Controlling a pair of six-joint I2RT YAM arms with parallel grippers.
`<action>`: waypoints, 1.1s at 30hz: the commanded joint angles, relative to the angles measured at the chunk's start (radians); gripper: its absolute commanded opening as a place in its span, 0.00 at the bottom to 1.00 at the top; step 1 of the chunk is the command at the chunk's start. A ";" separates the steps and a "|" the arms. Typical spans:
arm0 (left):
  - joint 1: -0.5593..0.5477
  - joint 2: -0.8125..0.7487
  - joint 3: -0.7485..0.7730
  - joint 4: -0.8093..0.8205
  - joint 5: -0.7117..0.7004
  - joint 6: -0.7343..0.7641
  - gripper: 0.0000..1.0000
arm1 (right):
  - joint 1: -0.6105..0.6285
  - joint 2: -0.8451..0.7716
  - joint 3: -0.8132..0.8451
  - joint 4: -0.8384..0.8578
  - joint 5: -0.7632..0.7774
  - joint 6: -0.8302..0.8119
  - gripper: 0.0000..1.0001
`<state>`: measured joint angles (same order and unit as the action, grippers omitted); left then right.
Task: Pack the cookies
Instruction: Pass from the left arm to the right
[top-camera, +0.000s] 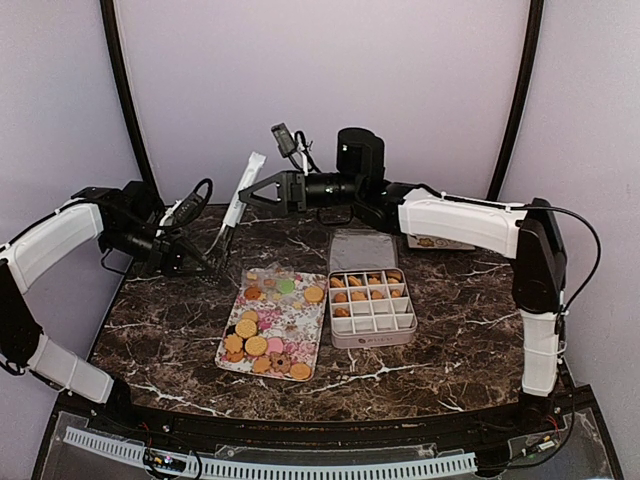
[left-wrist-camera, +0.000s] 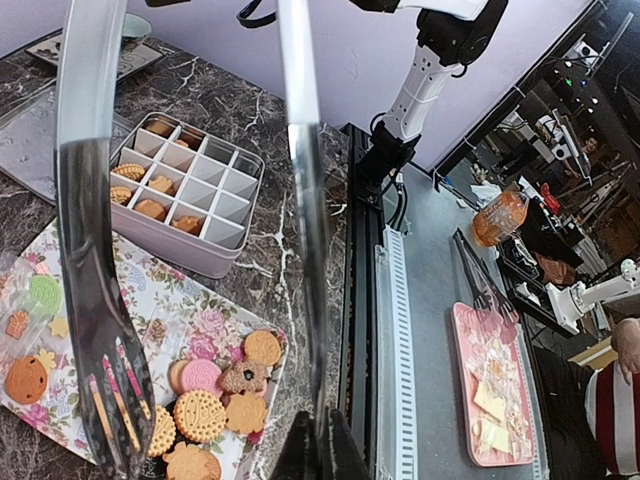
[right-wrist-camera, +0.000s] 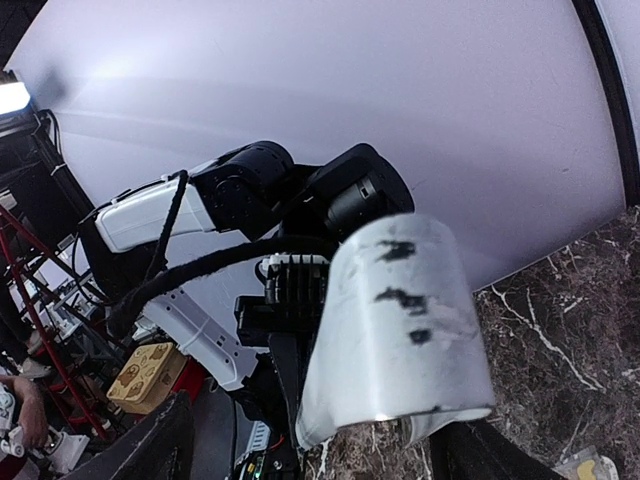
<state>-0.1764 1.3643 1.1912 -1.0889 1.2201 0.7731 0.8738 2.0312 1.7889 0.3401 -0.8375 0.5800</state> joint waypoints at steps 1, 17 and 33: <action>-0.007 -0.030 -0.013 0.012 -0.012 0.009 0.00 | -0.001 0.000 0.029 -0.058 -0.014 -0.042 0.78; -0.020 -0.031 -0.010 0.001 -0.020 0.031 0.00 | 0.018 0.065 0.107 -0.100 -0.030 -0.032 0.54; -0.024 -0.025 0.008 0.008 -0.034 0.024 0.00 | 0.041 0.076 0.092 -0.072 0.003 -0.020 0.45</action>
<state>-0.1947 1.3613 1.1885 -1.0901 1.1683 0.7898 0.8890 2.1002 1.8694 0.2234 -0.8337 0.5598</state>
